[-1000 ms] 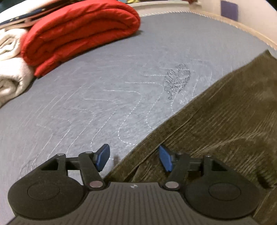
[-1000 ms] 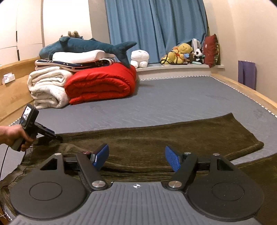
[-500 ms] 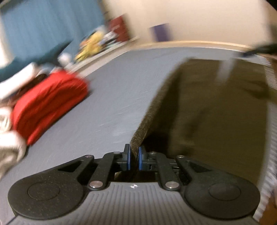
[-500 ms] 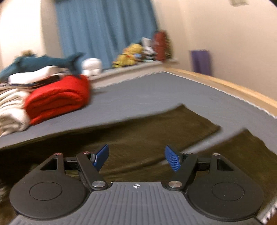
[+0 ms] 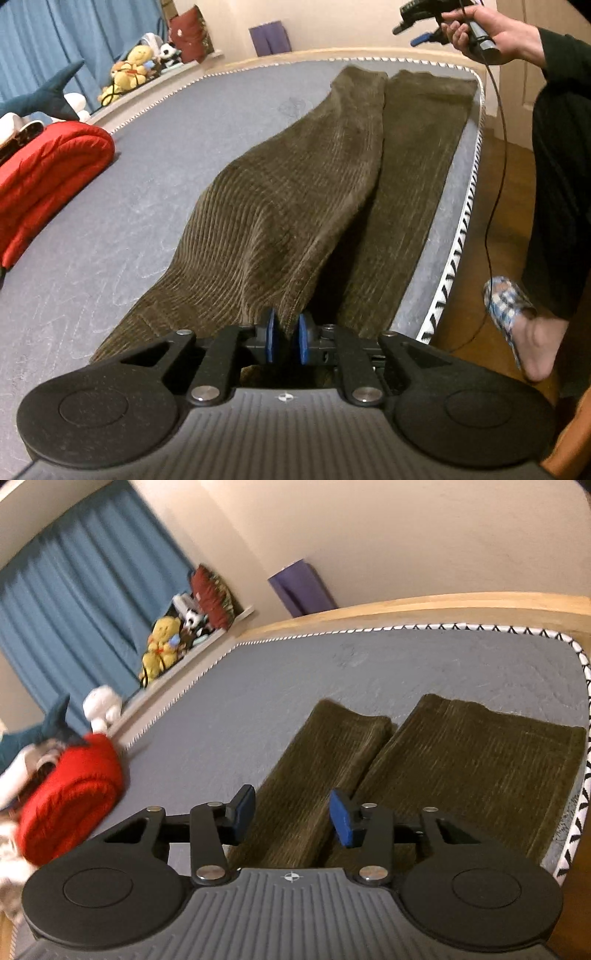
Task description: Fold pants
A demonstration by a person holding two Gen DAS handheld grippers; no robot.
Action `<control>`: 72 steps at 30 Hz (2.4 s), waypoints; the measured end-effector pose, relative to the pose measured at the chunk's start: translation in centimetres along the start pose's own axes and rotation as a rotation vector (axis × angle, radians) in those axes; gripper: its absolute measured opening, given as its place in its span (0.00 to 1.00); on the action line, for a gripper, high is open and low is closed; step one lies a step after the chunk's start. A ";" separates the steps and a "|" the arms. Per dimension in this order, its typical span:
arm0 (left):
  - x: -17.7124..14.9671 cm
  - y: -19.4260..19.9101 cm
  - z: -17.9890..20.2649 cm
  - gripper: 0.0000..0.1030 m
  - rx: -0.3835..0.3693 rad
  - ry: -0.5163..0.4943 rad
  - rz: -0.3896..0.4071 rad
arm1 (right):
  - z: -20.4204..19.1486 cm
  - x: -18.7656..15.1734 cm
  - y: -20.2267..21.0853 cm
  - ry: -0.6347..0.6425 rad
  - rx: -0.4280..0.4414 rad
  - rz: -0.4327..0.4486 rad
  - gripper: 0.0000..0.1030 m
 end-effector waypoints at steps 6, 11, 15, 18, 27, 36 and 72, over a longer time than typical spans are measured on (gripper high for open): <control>0.5 2.6 -2.0 0.37 -0.023 0.149 0.162 | 4.4 2.4 -3.6 -0.173 -0.055 -0.031 0.37; 0.1 3.5 -8.1 0.38 0.075 0.438 0.263 | 8.0 1.8 -9.8 -0.299 -0.007 -0.167 0.37; -0.5 2.0 -9.9 0.38 0.154 0.491 0.210 | 8.8 1.1 -13.3 -0.352 0.053 -0.220 0.38; -0.5 0.9 -9.9 0.38 0.175 0.477 0.178 | 8.2 0.8 -15.2 -0.335 0.092 -0.245 0.38; 1.5 -1.0 -7.8 0.38 0.031 0.399 0.206 | 6.9 1.5 -17.5 -0.239 0.029 -0.221 0.28; 6.5 -6.3 1.4 0.57 -0.191 0.167 0.169 | 6.6 3.4 -15.1 -0.217 0.046 -0.130 0.03; 9.6 -12.6 4.2 0.06 -0.131 -0.033 0.083 | 4.5 7.4 -14.1 -0.185 0.052 -0.110 0.04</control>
Point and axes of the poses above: each gripper's, at about its wrist camera, not at the fingertips, and y roughly against the way its jaws point, z to its right, x to its top, the point moved 1 cm from there along -y, roughly the way its jaws point, and after that the axes turned 2 degrees about -y, right-handed, at the moved point
